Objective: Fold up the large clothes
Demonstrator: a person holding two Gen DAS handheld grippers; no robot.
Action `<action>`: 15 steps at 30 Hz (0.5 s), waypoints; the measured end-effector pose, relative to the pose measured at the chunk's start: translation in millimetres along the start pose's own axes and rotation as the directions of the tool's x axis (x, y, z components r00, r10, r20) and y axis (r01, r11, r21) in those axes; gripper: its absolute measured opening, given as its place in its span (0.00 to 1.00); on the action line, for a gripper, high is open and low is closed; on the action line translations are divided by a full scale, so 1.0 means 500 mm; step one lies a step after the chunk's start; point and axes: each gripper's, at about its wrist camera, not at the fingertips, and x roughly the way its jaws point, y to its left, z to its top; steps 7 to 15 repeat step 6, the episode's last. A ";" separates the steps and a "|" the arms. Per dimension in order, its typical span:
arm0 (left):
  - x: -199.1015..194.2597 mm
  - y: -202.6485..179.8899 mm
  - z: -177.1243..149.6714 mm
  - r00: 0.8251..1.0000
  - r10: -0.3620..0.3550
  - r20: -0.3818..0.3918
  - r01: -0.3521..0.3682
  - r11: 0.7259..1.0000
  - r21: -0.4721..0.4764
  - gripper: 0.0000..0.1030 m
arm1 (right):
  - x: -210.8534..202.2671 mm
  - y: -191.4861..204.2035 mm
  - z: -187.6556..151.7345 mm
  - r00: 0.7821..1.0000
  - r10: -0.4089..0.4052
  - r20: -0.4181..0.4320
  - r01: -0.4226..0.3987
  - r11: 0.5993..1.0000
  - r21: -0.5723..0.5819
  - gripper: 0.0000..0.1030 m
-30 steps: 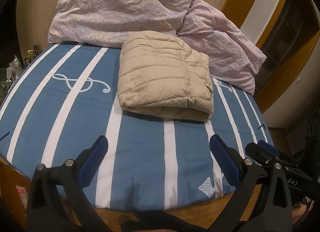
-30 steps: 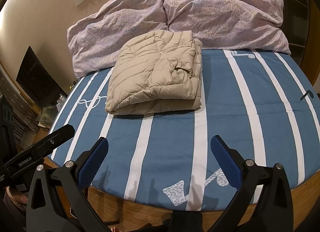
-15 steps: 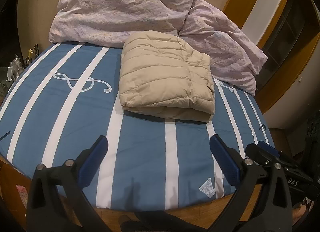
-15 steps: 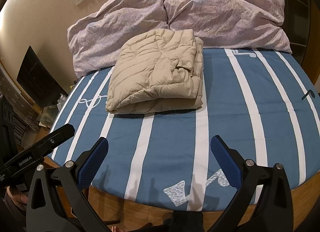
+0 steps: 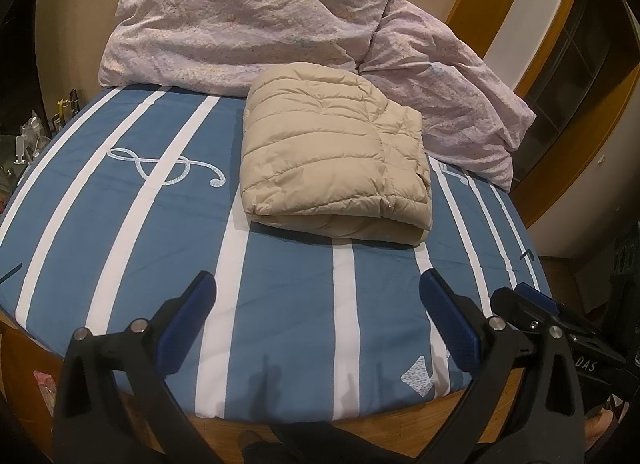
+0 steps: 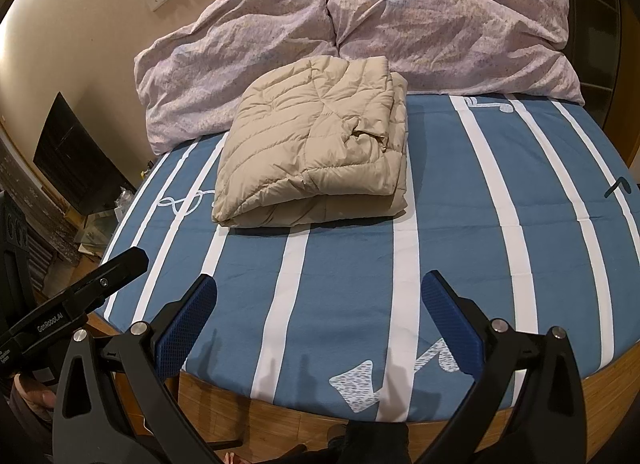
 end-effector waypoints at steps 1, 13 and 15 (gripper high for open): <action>0.000 0.000 -0.001 1.000 0.000 0.000 0.000 1.000 0.000 0.97 | 0.000 -0.003 0.003 1.000 0.001 -0.001 -0.001 1.000 0.000 0.99; -0.002 -0.001 -0.003 1.000 0.000 -0.001 0.000 1.000 -0.003 0.97 | 0.000 -0.006 0.004 1.000 0.003 -0.002 -0.003 1.000 -0.001 0.99; -0.002 -0.001 -0.003 1.000 0.000 -0.001 0.000 1.000 -0.003 0.97 | 0.000 -0.006 0.004 1.000 0.003 -0.002 -0.003 1.000 -0.001 0.99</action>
